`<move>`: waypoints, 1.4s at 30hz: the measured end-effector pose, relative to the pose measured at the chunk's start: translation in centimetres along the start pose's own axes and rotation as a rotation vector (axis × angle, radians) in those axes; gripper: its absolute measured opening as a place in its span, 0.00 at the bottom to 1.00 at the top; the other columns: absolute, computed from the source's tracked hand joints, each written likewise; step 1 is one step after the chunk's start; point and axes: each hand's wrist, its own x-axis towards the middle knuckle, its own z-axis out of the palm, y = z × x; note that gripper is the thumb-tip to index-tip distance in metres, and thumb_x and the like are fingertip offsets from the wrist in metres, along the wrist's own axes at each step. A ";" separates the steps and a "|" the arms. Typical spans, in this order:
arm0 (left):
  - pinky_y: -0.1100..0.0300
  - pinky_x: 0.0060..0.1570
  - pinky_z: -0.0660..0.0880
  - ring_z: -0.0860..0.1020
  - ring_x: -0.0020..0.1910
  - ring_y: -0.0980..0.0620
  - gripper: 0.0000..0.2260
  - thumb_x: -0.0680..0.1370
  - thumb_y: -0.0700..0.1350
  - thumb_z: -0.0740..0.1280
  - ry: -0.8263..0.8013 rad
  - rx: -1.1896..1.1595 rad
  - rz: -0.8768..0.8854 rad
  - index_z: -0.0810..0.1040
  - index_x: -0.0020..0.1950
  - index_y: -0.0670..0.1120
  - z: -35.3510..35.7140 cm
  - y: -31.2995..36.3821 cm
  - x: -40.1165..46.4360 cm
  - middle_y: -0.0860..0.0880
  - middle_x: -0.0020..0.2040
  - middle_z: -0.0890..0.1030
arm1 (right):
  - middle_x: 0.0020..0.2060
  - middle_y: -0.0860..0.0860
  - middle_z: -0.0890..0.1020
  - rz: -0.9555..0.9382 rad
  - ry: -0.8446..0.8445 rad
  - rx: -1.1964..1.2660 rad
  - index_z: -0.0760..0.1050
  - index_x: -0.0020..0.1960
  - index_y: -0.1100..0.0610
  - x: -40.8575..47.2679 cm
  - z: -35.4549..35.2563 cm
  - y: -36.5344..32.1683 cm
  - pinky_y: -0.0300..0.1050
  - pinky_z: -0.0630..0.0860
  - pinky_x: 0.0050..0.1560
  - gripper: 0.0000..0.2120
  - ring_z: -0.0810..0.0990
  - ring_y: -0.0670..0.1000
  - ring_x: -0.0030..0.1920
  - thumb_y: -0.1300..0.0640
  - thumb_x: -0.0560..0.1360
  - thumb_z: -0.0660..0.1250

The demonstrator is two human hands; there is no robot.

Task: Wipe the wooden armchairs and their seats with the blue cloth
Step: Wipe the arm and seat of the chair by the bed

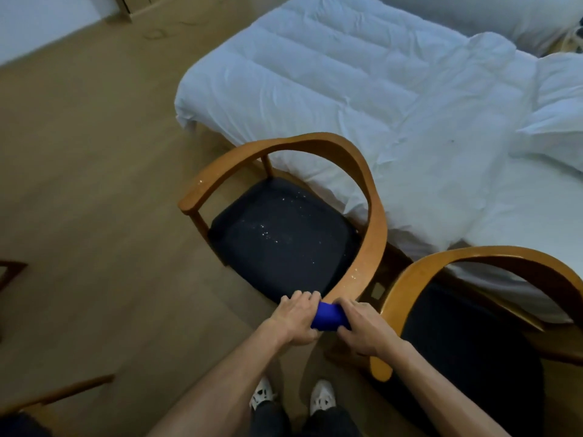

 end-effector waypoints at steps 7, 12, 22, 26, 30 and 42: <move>0.50 0.59 0.68 0.72 0.56 0.47 0.19 0.75 0.48 0.65 -0.024 0.014 0.096 0.68 0.64 0.48 -4.2 -0.3 3.8 0.45 0.57 0.74 | 0.60 0.41 0.72 0.040 0.032 0.114 0.59 0.69 0.45 3.1 -2.0 0.3 0.40 0.66 0.66 0.28 0.71 0.42 0.60 0.51 0.72 0.67; 0.51 0.57 0.72 0.70 0.57 0.46 0.21 0.75 0.48 0.66 -0.061 -0.011 0.072 0.67 0.67 0.48 -7.0 -1.5 6.4 0.45 0.60 0.68 | 0.59 0.43 0.75 -0.009 0.097 0.090 0.58 0.68 0.44 7.0 -2.9 0.6 0.43 0.71 0.63 0.29 0.74 0.42 0.58 0.49 0.73 0.68; 0.55 0.51 0.74 0.73 0.49 0.51 0.15 0.73 0.46 0.69 -0.119 -0.091 0.036 0.69 0.57 0.50 -11.7 -7.5 10.8 0.49 0.53 0.73 | 0.60 0.46 0.74 0.035 0.117 0.094 0.61 0.68 0.48 13.5 -4.1 -0.1 0.36 0.68 0.57 0.23 0.74 0.44 0.56 0.50 0.76 0.65; 0.55 0.53 0.74 0.75 0.51 0.51 0.16 0.74 0.47 0.68 -0.196 -0.042 0.071 0.70 0.60 0.50 -12.7 -12.1 12.3 0.48 0.56 0.74 | 0.61 0.48 0.73 0.064 0.093 0.140 0.63 0.67 0.50 17.5 -2.9 -2.5 0.41 0.70 0.60 0.22 0.75 0.46 0.56 0.52 0.76 0.65; 0.53 0.63 0.69 0.70 0.63 0.50 0.31 0.72 0.57 0.68 -0.351 0.015 0.083 0.63 0.72 0.52 -13.5 -18.5 14.3 0.49 0.67 0.69 | 0.57 0.46 0.75 0.186 0.084 0.179 0.64 0.64 0.48 21.8 -1.4 -4.8 0.41 0.72 0.57 0.18 0.76 0.45 0.52 0.53 0.76 0.64; 0.52 0.66 0.66 0.67 0.66 0.48 0.18 0.76 0.48 0.60 0.073 0.237 0.137 0.69 0.66 0.47 -16.3 -32.9 16.4 0.46 0.65 0.69 | 0.55 0.49 0.73 0.437 0.179 0.254 0.59 0.73 0.49 31.4 2.2 -10.6 0.41 0.74 0.54 0.26 0.75 0.46 0.50 0.54 0.77 0.62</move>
